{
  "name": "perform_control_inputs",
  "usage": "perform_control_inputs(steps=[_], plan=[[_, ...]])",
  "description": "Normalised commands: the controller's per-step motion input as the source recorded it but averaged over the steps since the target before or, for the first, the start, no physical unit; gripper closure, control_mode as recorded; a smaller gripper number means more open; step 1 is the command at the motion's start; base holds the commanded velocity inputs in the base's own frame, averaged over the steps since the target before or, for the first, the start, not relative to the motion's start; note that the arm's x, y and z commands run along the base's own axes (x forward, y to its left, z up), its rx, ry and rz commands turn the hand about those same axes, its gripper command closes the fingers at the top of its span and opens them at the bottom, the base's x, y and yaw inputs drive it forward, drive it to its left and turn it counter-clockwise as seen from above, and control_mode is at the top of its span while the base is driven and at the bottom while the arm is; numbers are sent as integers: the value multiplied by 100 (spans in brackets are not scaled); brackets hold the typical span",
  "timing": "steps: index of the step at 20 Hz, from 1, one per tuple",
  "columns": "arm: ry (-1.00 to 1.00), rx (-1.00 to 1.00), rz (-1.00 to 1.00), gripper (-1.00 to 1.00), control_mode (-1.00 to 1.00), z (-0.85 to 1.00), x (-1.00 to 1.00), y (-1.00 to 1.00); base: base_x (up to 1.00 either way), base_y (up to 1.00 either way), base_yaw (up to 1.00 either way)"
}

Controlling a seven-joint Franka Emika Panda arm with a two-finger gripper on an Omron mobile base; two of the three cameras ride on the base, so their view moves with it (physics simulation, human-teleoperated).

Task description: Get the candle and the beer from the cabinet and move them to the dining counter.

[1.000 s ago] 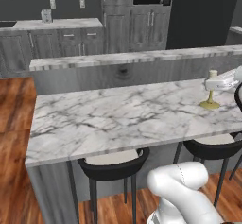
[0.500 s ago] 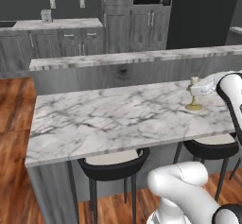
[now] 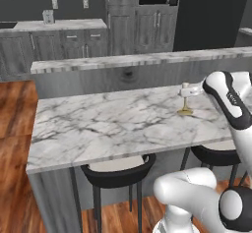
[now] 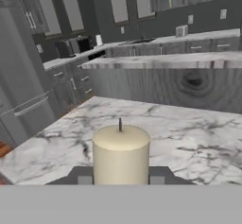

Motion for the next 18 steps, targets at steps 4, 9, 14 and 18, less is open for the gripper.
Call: perform_control_inputs(steps=[4,9,14,18], plan=[[0,11,0,100,-100,-47,55,10,0,0,0],[0,5,0,100,-100,-31,41,7,0,0,0],[-6,0,0,100,-100,-22,30,0,0,0,0],[-11,0,0,100,-100,-27,31,0,0,0,0]])
